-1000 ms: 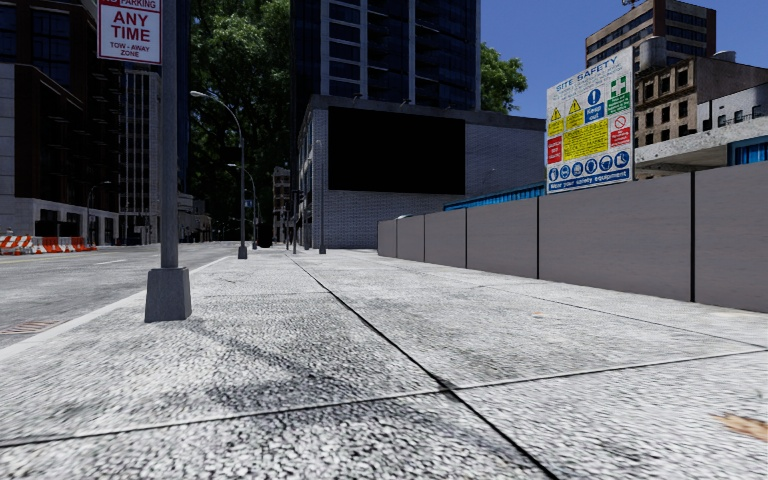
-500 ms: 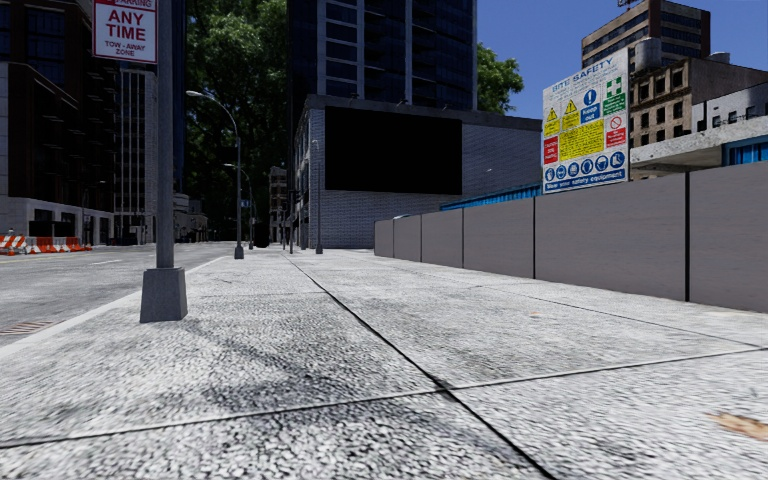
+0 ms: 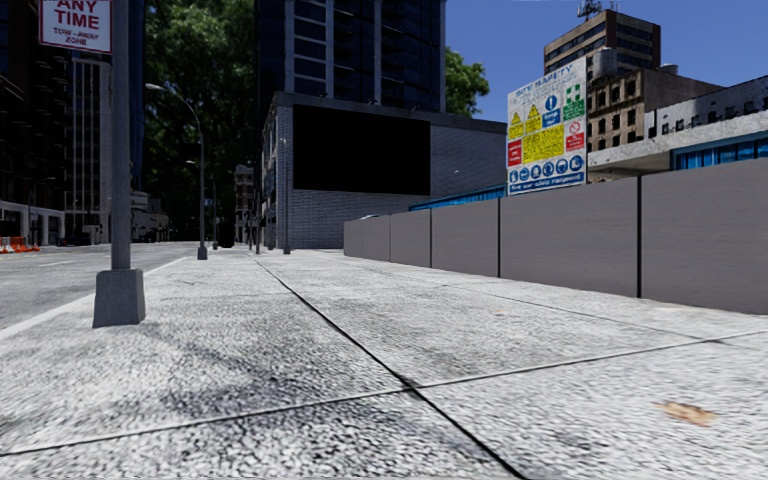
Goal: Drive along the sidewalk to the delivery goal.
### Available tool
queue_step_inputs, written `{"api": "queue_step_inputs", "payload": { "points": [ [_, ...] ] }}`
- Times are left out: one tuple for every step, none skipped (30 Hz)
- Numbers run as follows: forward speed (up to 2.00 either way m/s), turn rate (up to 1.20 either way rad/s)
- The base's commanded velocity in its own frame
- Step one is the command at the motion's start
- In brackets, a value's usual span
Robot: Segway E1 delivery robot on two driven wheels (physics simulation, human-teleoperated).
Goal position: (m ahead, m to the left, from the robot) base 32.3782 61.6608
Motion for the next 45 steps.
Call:
{"api": "queue_step_inputs", "payload": {
  "points": [
    [0.0, -0.35],
    [0.0, -0.35],
    [0.0, -0.35],
    [0.0, -0.37],
    [0.0, -0.37],
    [0.0, -0.39],
    [0.0, -0.4],
    [0.0, -0.41],
    [0.0, -0.41],
    [0.0, -0.44],
    [0.0, -0.48],
    [0.0, -0.52],
    [0.0, -0.52],
    [0.0, -0.53],
    [0.0, -0.53],
    [0.0, -0.53],
    [0.0, -0.53],
    [0.0, -0.53],
    [0.0, -0.53],
    [0.0, -0.53],
    [0.0, -0.53],
    [0.0, -0.53],
    [0.0, -0.53],
    [0.0, -0.53],
    [0.0, -0.53],
    [0.0, -0.53],
    [0.0, -0.53],
    [0.0, -0.53],
    [0.0, -0.53],
    [0.0, -0.53],
    [0.0, -0.53],
    [0.0, -0.53],
    [0.0, -0.53],
    [0.0, -0.53],
    [0.05, -0.53],
    [0.09, -0.53],
    [0.09, -0.53],
    [0.14, -0.53],
    [0.2, -0.53],
    [0.2, -0.53],
    [0.31, -0.53],
    [0.42, -0.53],
    [0.57, -0.53],
    [0.57, -0.53],
    [0.67, -0.53]
  ]
}}
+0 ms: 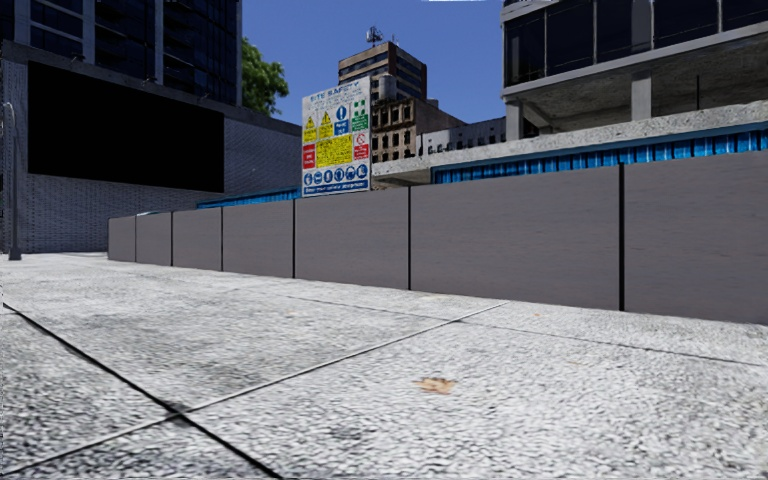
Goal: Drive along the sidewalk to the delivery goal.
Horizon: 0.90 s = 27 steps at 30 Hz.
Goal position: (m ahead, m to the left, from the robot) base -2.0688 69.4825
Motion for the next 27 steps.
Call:
{"api": "queue_step_inputs", "payload": {
  "points": [
    [0.72, -0.53],
    [0.75, -0.53],
    [0.75, -0.53],
    [0.76, -0.53],
    [0.77, -0.53],
    [0.77, -0.53],
    [0.77, -0.54],
    [0.77, -0.55],
    [0.77, -0.55],
    [0.77, -0.55],
    [0.79, -0.56],
    [0.97, -0.56],
    [0.97, -0.56],
    [1.21, -0.56],
    [1.3, -0.56],
    [1.3, -0.56],
    [1.32, -0.56],
    [1.32, -0.56],
    [1.32, -0.56],
    [1.32, -0.56],
    [1.32, -0.56],
    [1.33, -0.56],
    [1.33, -0.56],
    [1.34, -0.56],
    [1.35, -0.56],
    [1.37, -0.56],
    [1.37, -0.56]
  ]
}}
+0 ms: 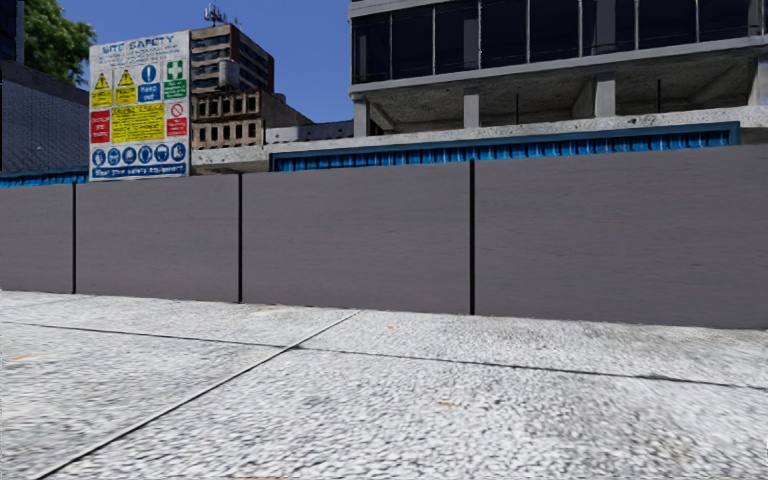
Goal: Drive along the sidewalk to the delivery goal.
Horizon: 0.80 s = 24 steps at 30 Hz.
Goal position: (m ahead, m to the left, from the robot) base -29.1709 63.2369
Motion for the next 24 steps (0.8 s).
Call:
{"api": "queue_step_inputs", "payload": {
  "points": [
    [1.42, -0.56],
    [1.44, -0.58],
    [1.44, -0.58],
    [1.45, -0.64],
    [1.45, -0.68],
    [1.45, -0.69],
    [1.45, -0.69],
    [1.45, -0.69],
    [1.45, -0.7],
    [1.5, -0.7],
    [1.5, -0.7],
    [1.64, -0.7],
    [1.7, -0.7],
    [1.7, -0.7],
    [1.71, -0.7],
    [1.72, -0.7],
    [1.72, -0.7],
    [1.72, -0.7],
    [1.72, -0.7],
    [1.72, -0.7],
    [1.72, -0.7],
    [1.72, -0.7],
    [1.72, -0.7],
    [1.74, -0.7]
  ]
}}
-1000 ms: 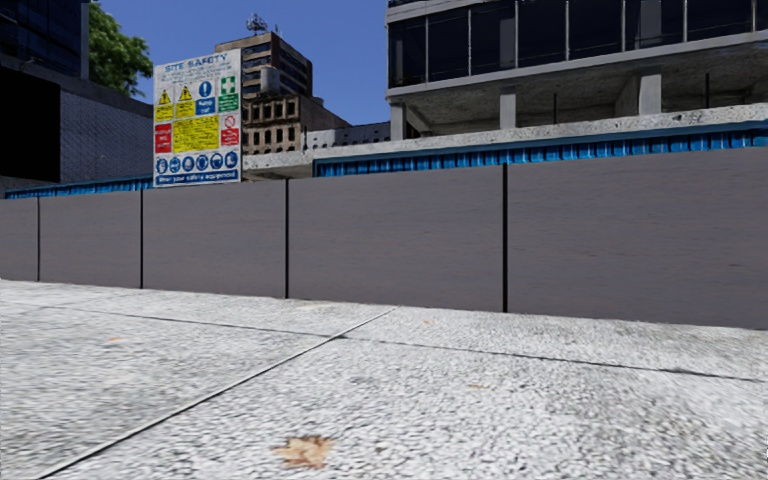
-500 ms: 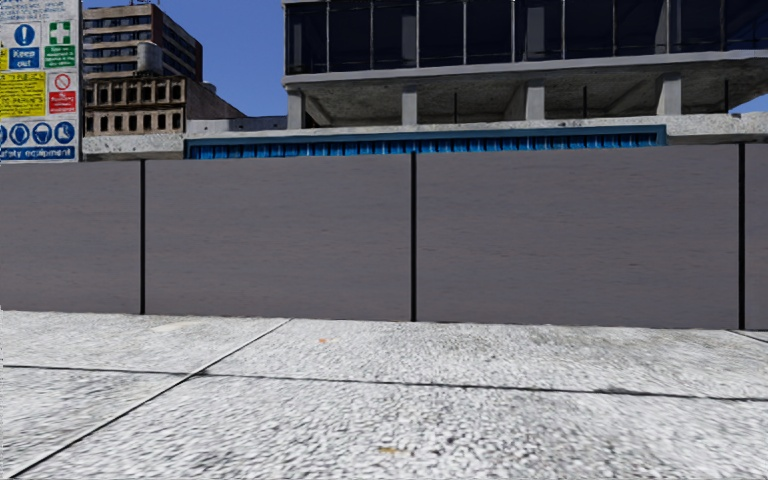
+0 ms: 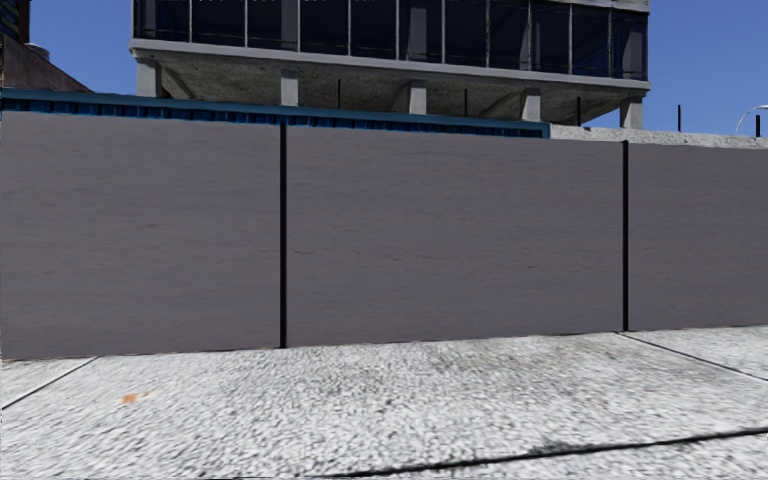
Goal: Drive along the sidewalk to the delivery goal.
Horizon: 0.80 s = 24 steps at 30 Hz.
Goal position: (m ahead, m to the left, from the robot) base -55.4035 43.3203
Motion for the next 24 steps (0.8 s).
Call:
{"api": "queue_step_inputs", "payload": {
  "points": [
    [1.74, -0.7],
    [1.76, -0.7],
    [1.78, -0.7],
    [1.81, -0.7],
    [1.81, -0.7],
    [1.82, -0.7],
    [1.83, -0.7],
    [1.84, -0.7],
    [1.84, -0.7],
    [1.85, -0.7],
    [1.85, -0.7],
    [1.85, -0.7],
    [1.85, -0.7],
    [1.85, -0.7],
    [1.85, -0.7],
    [1.85, -0.7],
    [1.85, -0.7],
    [1.85, -0.7],
    [1.85, -0.7],
    [1.85, -0.7],
    [1.83, -0.7],
    [1.83, -0.7],
    [1.82, -0.7],
    [1.81, -0.7]
  ]
}}
